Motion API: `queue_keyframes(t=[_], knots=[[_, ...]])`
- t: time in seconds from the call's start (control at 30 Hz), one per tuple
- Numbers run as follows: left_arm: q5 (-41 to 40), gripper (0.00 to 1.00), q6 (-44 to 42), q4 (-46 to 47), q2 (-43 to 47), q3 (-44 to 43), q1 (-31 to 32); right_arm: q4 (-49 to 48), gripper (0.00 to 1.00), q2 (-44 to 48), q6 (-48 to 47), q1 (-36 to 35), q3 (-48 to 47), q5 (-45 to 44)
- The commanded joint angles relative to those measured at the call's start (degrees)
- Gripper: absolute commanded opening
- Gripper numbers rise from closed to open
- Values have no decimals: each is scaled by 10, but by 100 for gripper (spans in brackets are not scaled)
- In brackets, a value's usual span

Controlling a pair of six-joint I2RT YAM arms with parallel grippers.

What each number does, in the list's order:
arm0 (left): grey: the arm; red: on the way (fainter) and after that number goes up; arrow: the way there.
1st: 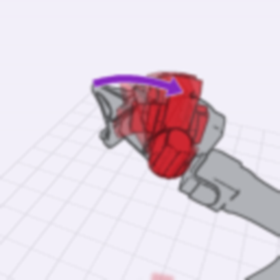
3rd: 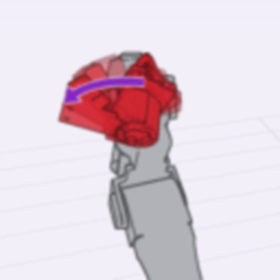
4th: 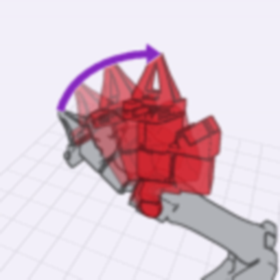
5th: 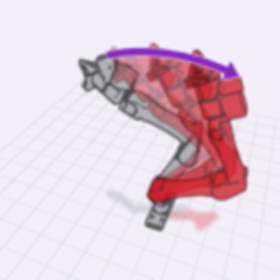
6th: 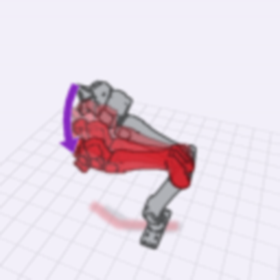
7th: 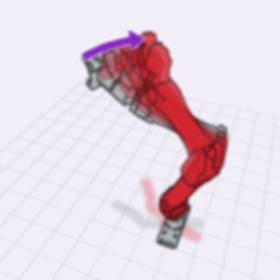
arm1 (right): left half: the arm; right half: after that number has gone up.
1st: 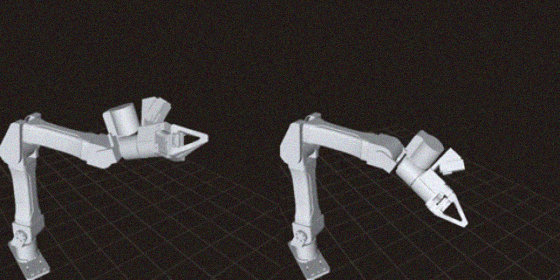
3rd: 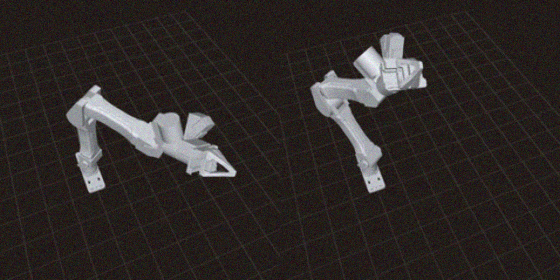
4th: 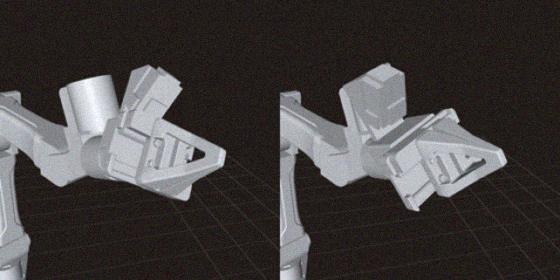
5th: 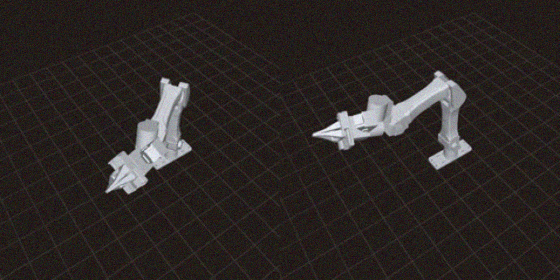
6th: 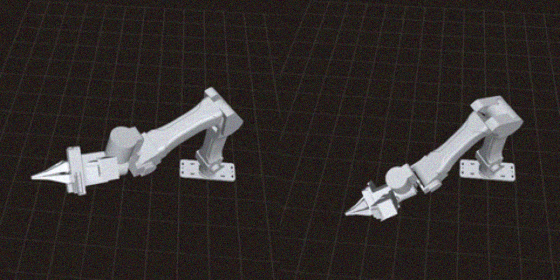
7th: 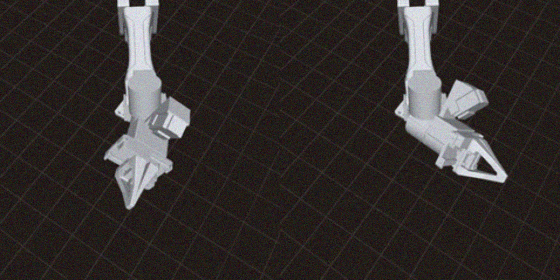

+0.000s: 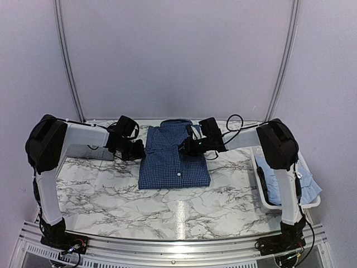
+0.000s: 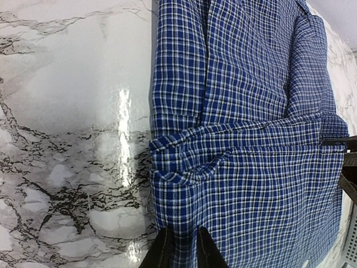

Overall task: Fold and stack the long sleeve shirts
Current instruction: Smooth out the 2/3-rectangle-folded shirt at the center of the board.

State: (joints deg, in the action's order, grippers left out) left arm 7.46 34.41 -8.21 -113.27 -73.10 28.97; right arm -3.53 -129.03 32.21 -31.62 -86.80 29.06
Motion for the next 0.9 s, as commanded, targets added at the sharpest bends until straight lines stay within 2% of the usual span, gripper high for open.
queue_keyframes(t=[0.0, 0.2, 0.47, 0.67, 0.87], knots=[[11, 18, -9, 1, -15, -21, -2, -4, 29, -28, 7, 4, -33, -11], [6, 18, -16, 0, -11, -20, -2, -4, 29, -16, 13, 29, -7, -24], [7, 18, -21, 1, -14, -21, -8, -13, 34, 57, 0, 52, 36, -21], [2, 19, -22, 1, -5, -20, -9, -19, 35, 81, -11, 38, 33, -6], [-8, 24, -12, 1, 31, 8, -21, -40, 34, 50, -17, 4, 3, 45]])
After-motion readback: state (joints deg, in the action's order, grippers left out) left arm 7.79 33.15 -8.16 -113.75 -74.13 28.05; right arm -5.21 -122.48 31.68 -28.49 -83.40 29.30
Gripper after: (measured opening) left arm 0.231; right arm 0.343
